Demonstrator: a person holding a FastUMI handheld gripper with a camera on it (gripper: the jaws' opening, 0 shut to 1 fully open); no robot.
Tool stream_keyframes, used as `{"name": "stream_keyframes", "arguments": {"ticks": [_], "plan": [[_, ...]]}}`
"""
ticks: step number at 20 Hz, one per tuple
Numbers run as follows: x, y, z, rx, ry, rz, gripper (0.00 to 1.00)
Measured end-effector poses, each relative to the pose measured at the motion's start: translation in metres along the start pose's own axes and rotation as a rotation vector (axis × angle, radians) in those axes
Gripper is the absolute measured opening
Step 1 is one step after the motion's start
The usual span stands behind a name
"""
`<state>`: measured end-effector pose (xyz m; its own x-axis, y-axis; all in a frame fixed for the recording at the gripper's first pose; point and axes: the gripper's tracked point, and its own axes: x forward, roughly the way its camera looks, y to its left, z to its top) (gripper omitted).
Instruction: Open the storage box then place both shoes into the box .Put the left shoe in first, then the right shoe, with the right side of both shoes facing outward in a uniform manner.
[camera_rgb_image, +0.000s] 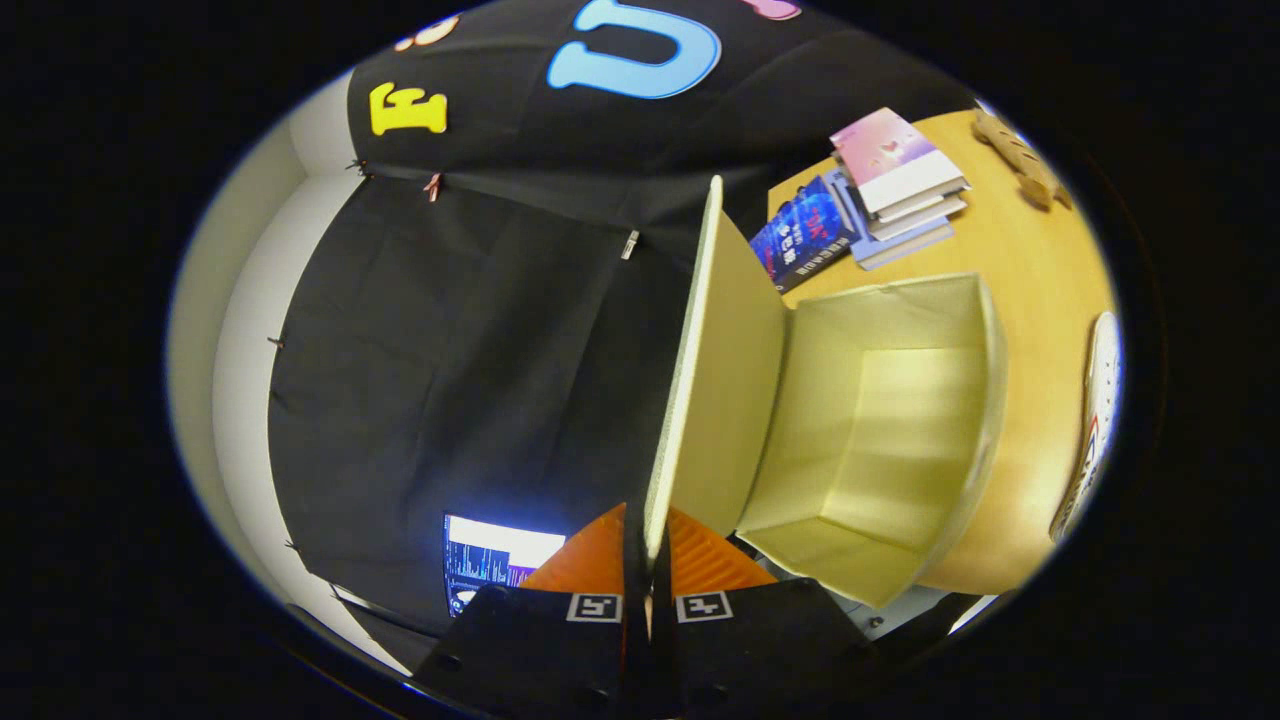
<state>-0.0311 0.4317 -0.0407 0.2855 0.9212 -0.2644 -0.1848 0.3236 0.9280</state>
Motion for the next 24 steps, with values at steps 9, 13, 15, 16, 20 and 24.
{"name": "stream_keyframes", "arguments": {"ticks": [9, 13, 15, 16, 20, 24], "plan": [[0.127, 0.049, -0.024, -0.033, 0.025, -0.053, 0.06], [0.173, 0.048, -0.033, -0.032, 0.046, -0.086, 0.08], [0.189, 0.045, -0.037, -0.04, 0.065, -0.104, 0.09], [0.194, 0.04, -0.039, -0.05, 0.077, -0.121, 0.12], [0.171, 0.009, -0.021, -0.155, 0.018, -0.205, 0.49], [0.104, -0.021, 0.008, -0.323, -0.09, -0.292, 0.98]]}}
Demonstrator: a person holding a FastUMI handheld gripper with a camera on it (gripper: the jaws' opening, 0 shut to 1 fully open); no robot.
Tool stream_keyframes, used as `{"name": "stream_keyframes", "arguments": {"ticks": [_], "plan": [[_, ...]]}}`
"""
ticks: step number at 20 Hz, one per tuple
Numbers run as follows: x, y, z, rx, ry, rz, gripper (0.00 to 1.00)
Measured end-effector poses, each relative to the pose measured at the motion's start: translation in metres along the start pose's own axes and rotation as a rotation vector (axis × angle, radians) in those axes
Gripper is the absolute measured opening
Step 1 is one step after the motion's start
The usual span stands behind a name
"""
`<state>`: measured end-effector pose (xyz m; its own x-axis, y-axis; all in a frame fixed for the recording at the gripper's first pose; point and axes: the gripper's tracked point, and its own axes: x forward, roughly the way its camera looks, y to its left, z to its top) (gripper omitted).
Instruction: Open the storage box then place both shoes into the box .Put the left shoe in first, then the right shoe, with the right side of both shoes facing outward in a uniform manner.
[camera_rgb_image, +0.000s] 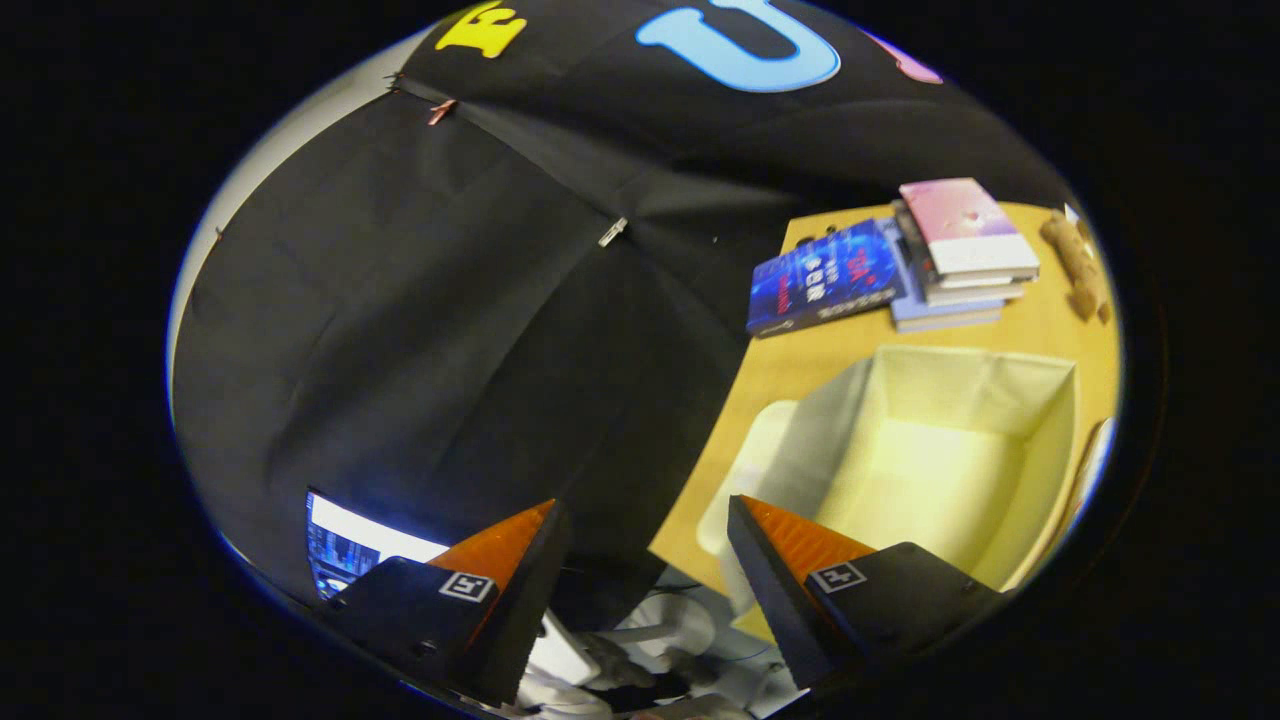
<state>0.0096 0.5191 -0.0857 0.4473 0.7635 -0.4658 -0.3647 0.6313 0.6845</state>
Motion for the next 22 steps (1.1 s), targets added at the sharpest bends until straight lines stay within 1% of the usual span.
{"name": "stream_keyframes", "arguments": {"ticks": [2, 4, 6, 8, 11, 14, 15, 18, 22], "plan": [[-0.035, -0.037, 0.006, -0.082, -0.05, -0.073, 0.98], [-0.07, -0.078, 0.012, -0.143, -0.101, -0.171, 0.98], [-0.108, -0.127, 0.015, -0.226, -0.151, -0.29, 0.98], [-0.161, -0.174, 0.002, -0.301, -0.156, -0.412, 0.98], [-0.203, -0.243, -0.026, -0.324, -0.118, -0.552, 0.98], [-0.233, -0.311, -0.054, -0.271, -0.075, -0.68, 0.99], [-0.241, -0.332, -0.068, -0.246, -0.058, -0.716, 0.99], [-0.251, -0.386, -0.099, -0.198, 0.021, -0.784, 0.99], [-0.244, -0.428, -0.124, -0.163, 0.091, -0.791, 0.99]]}}
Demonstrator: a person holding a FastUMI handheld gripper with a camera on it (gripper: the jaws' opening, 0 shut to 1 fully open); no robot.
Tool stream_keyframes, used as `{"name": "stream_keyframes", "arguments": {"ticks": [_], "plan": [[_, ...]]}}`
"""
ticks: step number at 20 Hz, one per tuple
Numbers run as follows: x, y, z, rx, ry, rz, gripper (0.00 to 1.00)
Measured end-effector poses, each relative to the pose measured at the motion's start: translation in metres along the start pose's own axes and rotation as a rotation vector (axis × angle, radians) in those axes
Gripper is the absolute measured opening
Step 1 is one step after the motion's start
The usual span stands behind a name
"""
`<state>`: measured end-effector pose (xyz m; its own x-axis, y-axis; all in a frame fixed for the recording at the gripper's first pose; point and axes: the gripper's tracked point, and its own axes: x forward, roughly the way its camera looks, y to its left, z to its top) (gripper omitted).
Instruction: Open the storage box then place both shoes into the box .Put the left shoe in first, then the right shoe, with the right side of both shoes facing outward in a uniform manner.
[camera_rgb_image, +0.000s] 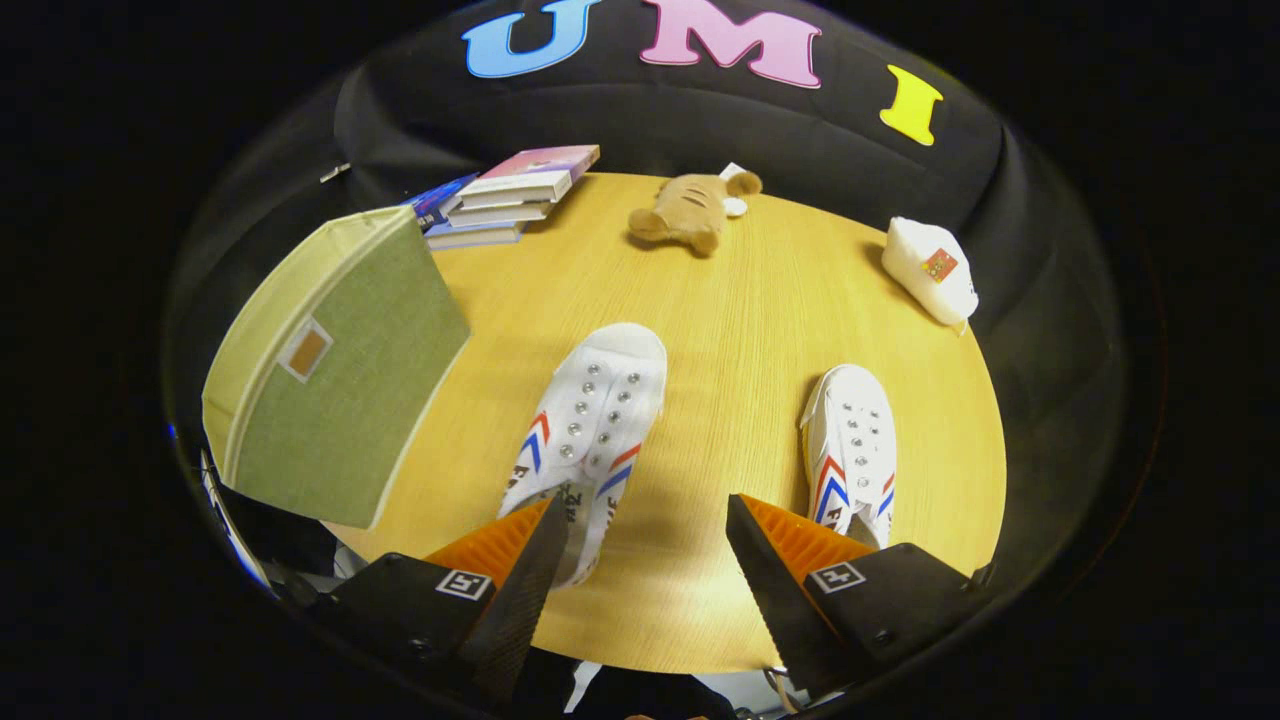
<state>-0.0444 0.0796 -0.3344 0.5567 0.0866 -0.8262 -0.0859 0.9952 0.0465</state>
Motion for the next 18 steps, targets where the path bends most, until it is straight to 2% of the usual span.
{"name": "stream_keyframes", "arguments": {"ticks": [5, 7, 9, 10, 11, 13, 15, 16, 18], "plan": [[0.042, 0.002, -0.009, 0.059, 0.07, 0.057, 0.99], [0.054, 0.004, -0.009, 0.063, 0.083, 0.083, 0.94], [0.055, 0.017, -0.009, 0.094, 0.095, 0.143, 0.84], [0.055, 0.021, -0.009, 0.105, 0.094, 0.16, 0.65], [0.053, 0.029, -0.008, 0.112, 0.094, 0.185, 0.5], [0.053, 0.031, -0.007, 0.103, 0.078, 0.176, 0.22], [0.051, 0.031, -0.007, 0.123, 0.071, 0.172, 0.16], [0.054, 0.03, -0.008, 0.149, 0.079, 0.18, 0.1], [0.052, 0.03, -0.007, 0.232, 0.086, 0.193, 0.05]]}}
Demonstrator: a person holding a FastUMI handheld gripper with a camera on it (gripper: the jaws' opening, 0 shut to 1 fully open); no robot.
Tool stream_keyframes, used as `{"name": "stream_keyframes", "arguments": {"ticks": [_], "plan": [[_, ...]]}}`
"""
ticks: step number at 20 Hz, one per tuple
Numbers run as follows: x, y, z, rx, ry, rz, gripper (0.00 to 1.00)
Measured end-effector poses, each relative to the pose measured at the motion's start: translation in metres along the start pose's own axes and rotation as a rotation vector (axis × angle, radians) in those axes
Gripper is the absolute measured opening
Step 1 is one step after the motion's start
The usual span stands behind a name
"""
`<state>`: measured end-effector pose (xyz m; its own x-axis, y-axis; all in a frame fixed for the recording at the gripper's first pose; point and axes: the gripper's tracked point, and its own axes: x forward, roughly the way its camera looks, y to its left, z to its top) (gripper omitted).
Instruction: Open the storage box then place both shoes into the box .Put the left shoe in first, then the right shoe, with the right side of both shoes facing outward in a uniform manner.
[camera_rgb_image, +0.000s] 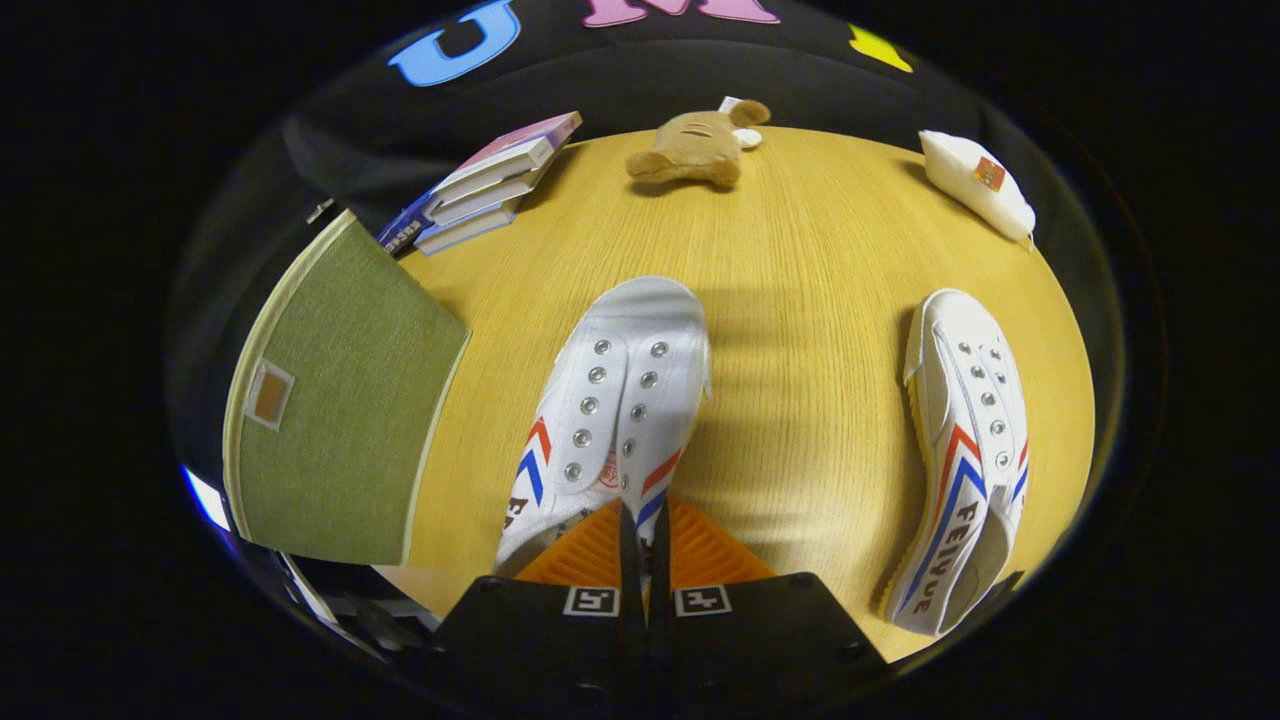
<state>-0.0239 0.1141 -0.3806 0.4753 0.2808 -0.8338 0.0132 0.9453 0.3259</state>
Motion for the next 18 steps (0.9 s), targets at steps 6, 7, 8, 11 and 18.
{"name": "stream_keyframes", "arguments": {"ticks": [6, 7, 8, 11, 18], "plan": [[-0.024, 0.014, 0.009, 0.082, -0.093, -0.067, 0.05], [-0.03, 0.016, 0.009, 0.107, -0.105, -0.077, 0.05], [-0.036, 0.019, 0.011, 0.136, -0.118, -0.086, 0.05], [-0.068, 0.033, 0.025, 0.174, -0.167, -0.094, 0.05], [-0.158, 0.103, 0.067, 0.186, -0.278, -0.032, 0.05]]}}
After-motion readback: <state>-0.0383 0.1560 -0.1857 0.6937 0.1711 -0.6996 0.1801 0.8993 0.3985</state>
